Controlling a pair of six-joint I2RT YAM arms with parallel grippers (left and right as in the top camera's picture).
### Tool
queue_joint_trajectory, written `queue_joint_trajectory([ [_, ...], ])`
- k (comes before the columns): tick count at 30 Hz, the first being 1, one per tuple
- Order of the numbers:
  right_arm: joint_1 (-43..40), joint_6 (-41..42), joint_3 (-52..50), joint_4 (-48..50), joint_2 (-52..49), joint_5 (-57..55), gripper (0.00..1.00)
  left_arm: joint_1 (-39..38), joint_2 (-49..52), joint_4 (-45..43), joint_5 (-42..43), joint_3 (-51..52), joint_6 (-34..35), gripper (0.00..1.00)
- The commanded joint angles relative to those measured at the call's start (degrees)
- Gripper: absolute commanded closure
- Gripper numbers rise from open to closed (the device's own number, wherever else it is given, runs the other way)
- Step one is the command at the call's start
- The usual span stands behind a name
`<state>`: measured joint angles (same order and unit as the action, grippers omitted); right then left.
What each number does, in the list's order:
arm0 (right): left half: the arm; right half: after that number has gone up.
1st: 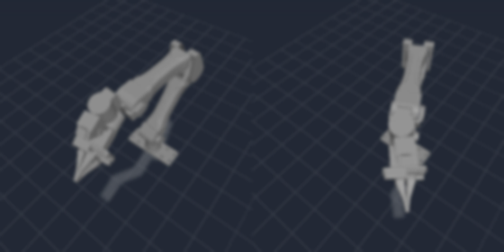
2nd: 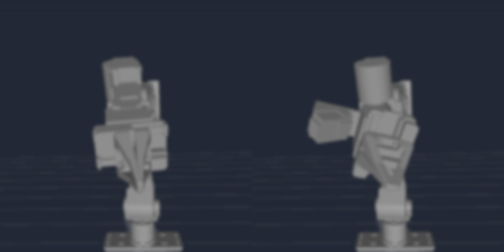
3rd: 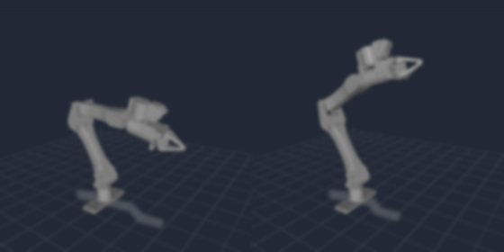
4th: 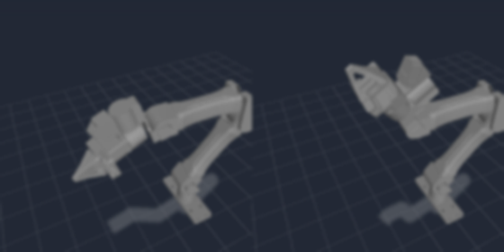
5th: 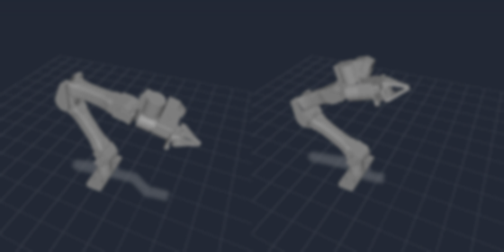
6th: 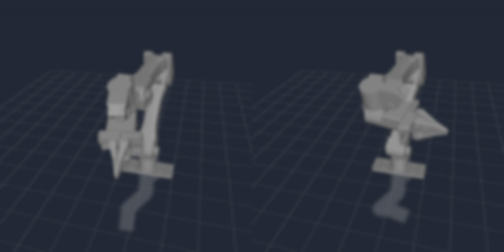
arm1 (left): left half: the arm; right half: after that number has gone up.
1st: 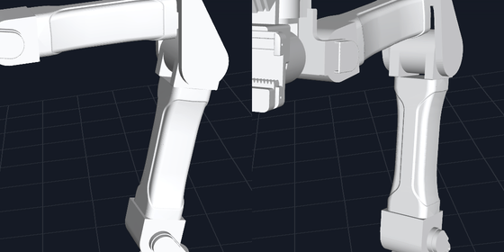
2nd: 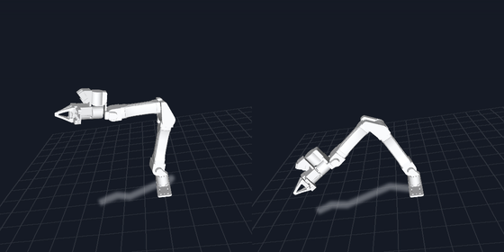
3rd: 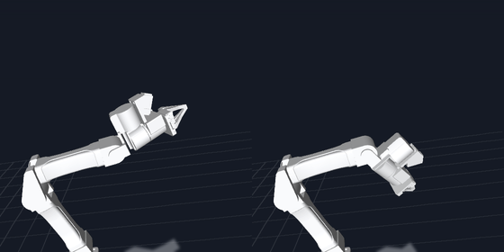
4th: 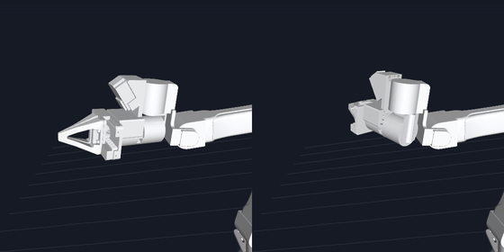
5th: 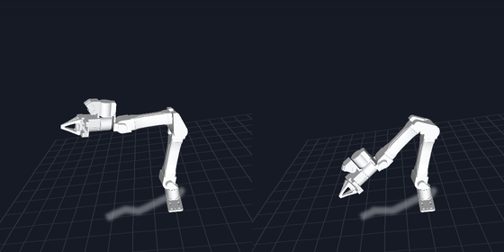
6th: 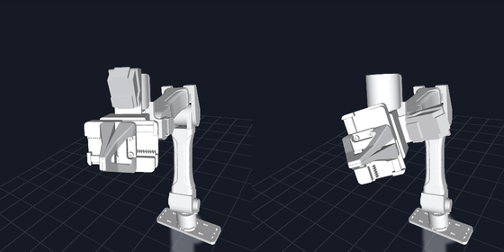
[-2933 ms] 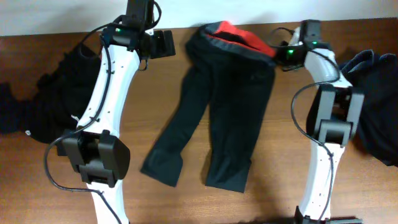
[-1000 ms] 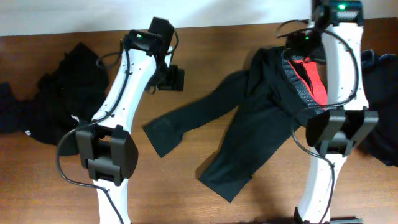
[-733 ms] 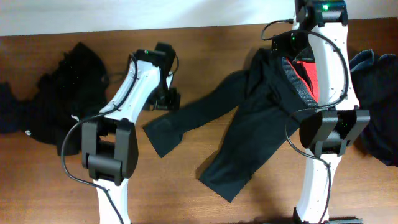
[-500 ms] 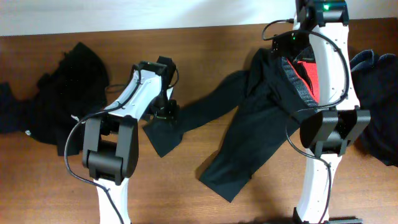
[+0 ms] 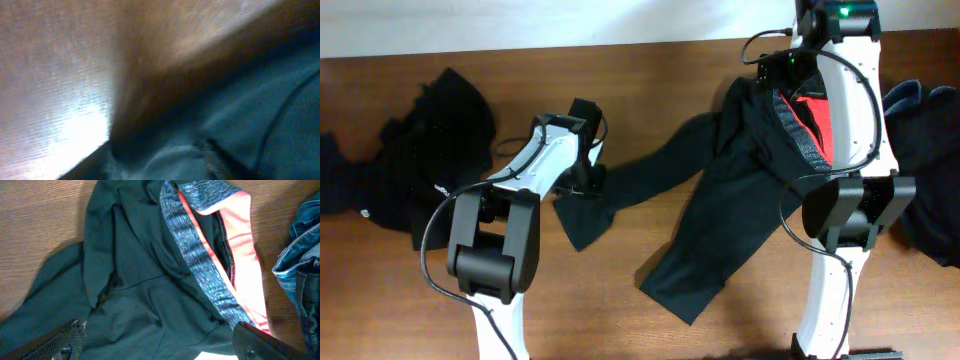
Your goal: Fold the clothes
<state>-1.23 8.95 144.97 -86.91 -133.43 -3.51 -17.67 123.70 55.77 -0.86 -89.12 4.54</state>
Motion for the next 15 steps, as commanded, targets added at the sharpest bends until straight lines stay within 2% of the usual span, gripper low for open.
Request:
queue_joint_trajectory([
  [1, 0.11, -0.15, 0.92, 0.35, 1.7, 0.11, 0.01, 0.83, 2.34, -3.08, -2.01, 3.02, -0.35, 0.59],
  [4, 0.11, -0.15, 0.92, 0.35, 1.7, 0.11, 0.01, 1.01, 2.34, -4.02, -2.99, 3.13, -0.33, 0.72],
  [10, 0.11, -0.15, 0.92, 0.57, 1.7, 0.11, 0.01, 1.42, 2.34, -9.2, -8.68, 3.13, -0.31, 0.79],
  [15, 0.11, -0.15, 0.92, 0.68, 1.7, 0.11, 0.01, 4.98, 2.34, -19.96, -7.8, 3.1, -0.26, 0.87],
])
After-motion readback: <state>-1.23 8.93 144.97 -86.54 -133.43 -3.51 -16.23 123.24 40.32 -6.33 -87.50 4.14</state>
